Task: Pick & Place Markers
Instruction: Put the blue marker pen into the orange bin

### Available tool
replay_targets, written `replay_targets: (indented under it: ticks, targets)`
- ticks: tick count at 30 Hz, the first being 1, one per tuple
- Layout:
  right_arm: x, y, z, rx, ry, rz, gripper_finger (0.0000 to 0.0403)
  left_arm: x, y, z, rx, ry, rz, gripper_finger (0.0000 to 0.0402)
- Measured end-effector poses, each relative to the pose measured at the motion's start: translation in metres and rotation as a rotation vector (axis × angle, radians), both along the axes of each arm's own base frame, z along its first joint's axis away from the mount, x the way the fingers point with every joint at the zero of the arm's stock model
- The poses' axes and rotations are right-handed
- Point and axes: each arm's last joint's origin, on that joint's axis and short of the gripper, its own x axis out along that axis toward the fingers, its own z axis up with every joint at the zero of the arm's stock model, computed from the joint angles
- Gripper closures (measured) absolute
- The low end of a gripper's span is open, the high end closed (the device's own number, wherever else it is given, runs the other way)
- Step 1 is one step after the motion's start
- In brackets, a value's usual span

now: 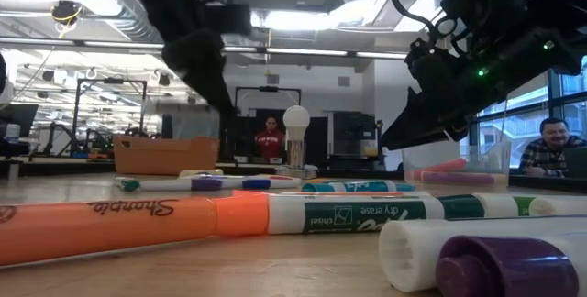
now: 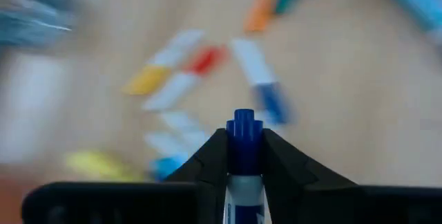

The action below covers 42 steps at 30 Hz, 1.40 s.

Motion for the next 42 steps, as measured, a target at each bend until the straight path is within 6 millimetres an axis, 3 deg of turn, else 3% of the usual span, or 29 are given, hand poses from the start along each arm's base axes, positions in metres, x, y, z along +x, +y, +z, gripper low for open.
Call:
replay_targets:
  ticks: [3,8,17,24,33,42]
  targets:
    - [0.0,0.0,0.0,0.001,0.0,0.001,0.0242,-0.014,0.02,0.021,0.208,0.022,0.036,0.0342]
    - [0.0,0.0,0.0,0.002,-0.004,0.002,0.0242,-0.025,0.062,0.027,0.428,0.188,0.07,0.0342]
    - [0.0,0.001,0.0,0.019,0.0,0.026,0.0242,-0.044,0.146,0.021,0.446,0.378,0.14,0.0341]
    - [0.0,0.001,-0.001,0.019,0.015,0.04,0.0242,-0.064,0.193,0.022,0.332,0.259,0.138,0.0341]
    - [0.0,0.001,-0.001,0.022,0.018,0.04,0.0242,-0.095,0.223,0.006,0.262,0.233,0.149,0.0341]
    - [0.0,0.001,-0.001,0.02,0.021,0.039,0.0242,-0.116,0.231,-0.013,0.198,0.229,0.131,0.0341]
